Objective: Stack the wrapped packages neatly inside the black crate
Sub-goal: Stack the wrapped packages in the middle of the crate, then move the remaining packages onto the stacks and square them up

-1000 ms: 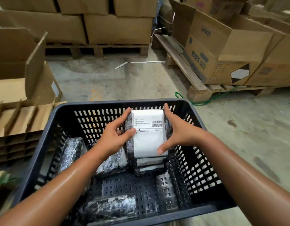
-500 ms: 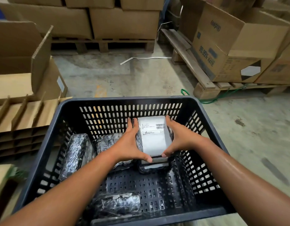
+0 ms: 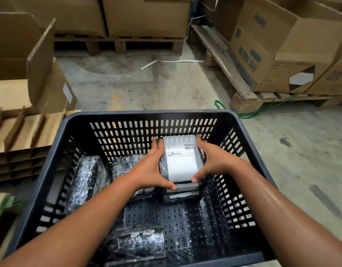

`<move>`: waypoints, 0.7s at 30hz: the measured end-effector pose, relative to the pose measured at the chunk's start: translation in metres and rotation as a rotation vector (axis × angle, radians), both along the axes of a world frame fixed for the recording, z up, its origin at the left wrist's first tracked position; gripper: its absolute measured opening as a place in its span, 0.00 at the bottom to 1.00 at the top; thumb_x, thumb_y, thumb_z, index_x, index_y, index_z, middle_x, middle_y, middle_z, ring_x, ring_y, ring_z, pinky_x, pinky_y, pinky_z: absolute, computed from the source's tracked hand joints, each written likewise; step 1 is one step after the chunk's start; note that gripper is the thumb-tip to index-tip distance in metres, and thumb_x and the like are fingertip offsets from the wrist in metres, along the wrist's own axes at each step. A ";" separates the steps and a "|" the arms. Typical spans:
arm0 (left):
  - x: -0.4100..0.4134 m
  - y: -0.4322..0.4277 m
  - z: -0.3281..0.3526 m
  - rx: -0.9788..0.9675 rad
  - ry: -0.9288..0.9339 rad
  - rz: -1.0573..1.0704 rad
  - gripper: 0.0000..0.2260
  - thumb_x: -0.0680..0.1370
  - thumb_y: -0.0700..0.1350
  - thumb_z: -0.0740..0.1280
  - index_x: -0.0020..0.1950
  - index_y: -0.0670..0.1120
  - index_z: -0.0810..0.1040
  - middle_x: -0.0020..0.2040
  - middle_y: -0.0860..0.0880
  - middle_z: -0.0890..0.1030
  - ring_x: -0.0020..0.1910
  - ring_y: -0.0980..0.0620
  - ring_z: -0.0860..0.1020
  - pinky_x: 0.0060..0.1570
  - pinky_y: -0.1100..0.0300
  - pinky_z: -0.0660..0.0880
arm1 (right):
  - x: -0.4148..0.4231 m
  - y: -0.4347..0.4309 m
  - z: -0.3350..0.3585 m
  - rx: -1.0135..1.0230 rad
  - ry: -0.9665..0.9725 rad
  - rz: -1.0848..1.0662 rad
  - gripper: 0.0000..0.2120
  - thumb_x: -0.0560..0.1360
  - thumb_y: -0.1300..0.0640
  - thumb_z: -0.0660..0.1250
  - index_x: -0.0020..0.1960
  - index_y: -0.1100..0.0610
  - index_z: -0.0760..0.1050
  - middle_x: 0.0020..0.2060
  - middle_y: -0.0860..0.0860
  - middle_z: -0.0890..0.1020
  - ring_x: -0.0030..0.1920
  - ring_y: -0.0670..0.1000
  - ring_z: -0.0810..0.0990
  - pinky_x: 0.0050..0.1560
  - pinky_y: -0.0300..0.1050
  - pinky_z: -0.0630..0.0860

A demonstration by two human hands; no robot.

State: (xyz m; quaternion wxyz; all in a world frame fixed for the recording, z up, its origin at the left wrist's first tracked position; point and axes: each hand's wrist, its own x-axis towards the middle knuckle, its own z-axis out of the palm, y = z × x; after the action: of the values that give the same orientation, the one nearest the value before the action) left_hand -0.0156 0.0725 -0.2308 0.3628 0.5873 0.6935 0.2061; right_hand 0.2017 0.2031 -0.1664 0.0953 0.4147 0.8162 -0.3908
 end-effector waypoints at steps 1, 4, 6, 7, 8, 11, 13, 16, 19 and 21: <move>0.000 0.000 0.000 -0.001 -0.001 0.002 0.73 0.53 0.71 0.81 0.80 0.56 0.32 0.79 0.56 0.28 0.74 0.60 0.43 0.72 0.59 0.43 | 0.000 0.000 0.000 -0.005 0.000 -0.004 0.74 0.56 0.51 0.89 0.85 0.53 0.42 0.83 0.50 0.61 0.81 0.55 0.60 0.80 0.56 0.60; 0.002 -0.001 0.000 -0.006 -0.004 0.014 0.73 0.54 0.69 0.81 0.81 0.56 0.32 0.79 0.56 0.28 0.74 0.59 0.43 0.72 0.58 0.42 | -0.001 -0.002 0.002 -0.012 -0.002 -0.015 0.73 0.56 0.52 0.89 0.85 0.53 0.43 0.81 0.50 0.64 0.80 0.55 0.62 0.80 0.56 0.61; 0.002 -0.003 0.003 -0.003 -0.008 0.022 0.73 0.54 0.69 0.82 0.81 0.56 0.32 0.79 0.56 0.29 0.76 0.58 0.42 0.72 0.59 0.42 | -0.001 -0.004 0.004 -0.021 0.002 -0.026 0.74 0.56 0.52 0.89 0.85 0.52 0.43 0.81 0.49 0.64 0.80 0.54 0.63 0.80 0.55 0.61; 0.002 -0.004 0.004 -0.003 -0.011 0.022 0.74 0.53 0.69 0.82 0.81 0.56 0.32 0.79 0.56 0.29 0.78 0.56 0.42 0.73 0.58 0.43 | 0.000 -0.005 0.005 -0.027 0.002 -0.030 0.74 0.56 0.52 0.89 0.85 0.52 0.42 0.81 0.49 0.64 0.80 0.54 0.63 0.80 0.54 0.61; 0.002 -0.004 0.007 -0.004 -0.012 0.019 0.74 0.52 0.70 0.81 0.81 0.56 0.32 0.80 0.56 0.29 0.79 0.54 0.41 0.75 0.57 0.44 | 0.000 -0.006 0.006 -0.030 0.000 -0.029 0.74 0.56 0.52 0.89 0.85 0.52 0.42 0.81 0.48 0.65 0.80 0.54 0.63 0.80 0.53 0.61; -0.001 -0.009 0.021 0.005 -0.035 0.028 0.73 0.52 0.70 0.81 0.81 0.58 0.34 0.82 0.53 0.33 0.81 0.50 0.43 0.78 0.51 0.47 | -0.001 -0.006 0.009 -0.014 -0.022 -0.018 0.74 0.55 0.50 0.90 0.85 0.54 0.43 0.80 0.49 0.66 0.79 0.55 0.64 0.80 0.52 0.61; -0.008 -0.014 0.032 0.054 -0.067 0.089 0.68 0.56 0.70 0.80 0.82 0.57 0.38 0.83 0.53 0.39 0.81 0.51 0.46 0.77 0.53 0.49 | -0.003 -0.004 0.014 -0.022 -0.006 -0.033 0.74 0.55 0.46 0.89 0.85 0.56 0.44 0.82 0.51 0.63 0.81 0.55 0.62 0.80 0.52 0.59; -0.028 -0.023 0.054 0.154 -0.043 0.207 0.53 0.66 0.63 0.79 0.83 0.55 0.52 0.83 0.53 0.55 0.80 0.51 0.57 0.75 0.56 0.55 | -0.012 -0.003 0.027 0.038 0.033 -0.050 0.74 0.54 0.35 0.84 0.85 0.55 0.43 0.84 0.52 0.54 0.83 0.56 0.56 0.80 0.51 0.56; -0.057 -0.038 0.082 0.182 -0.002 0.240 0.41 0.70 0.58 0.78 0.79 0.54 0.65 0.79 0.51 0.66 0.78 0.48 0.65 0.76 0.45 0.63 | -0.034 -0.007 0.043 0.159 0.112 -0.050 0.63 0.61 0.36 0.83 0.85 0.53 0.53 0.82 0.52 0.62 0.80 0.57 0.63 0.79 0.55 0.63; -0.076 -0.052 0.098 0.164 0.001 0.254 0.41 0.69 0.55 0.80 0.79 0.53 0.67 0.78 0.51 0.69 0.77 0.48 0.67 0.75 0.43 0.65 | -0.057 -0.013 0.052 0.228 0.184 -0.021 0.52 0.66 0.42 0.83 0.82 0.53 0.62 0.77 0.54 0.72 0.74 0.56 0.73 0.74 0.52 0.70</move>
State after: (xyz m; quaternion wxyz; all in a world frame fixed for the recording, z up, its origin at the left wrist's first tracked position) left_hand -0.0919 0.0208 -0.1330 0.2841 0.5226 0.7434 0.3059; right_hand 0.1444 0.1904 -0.1142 -0.0318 0.3937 0.8562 -0.3329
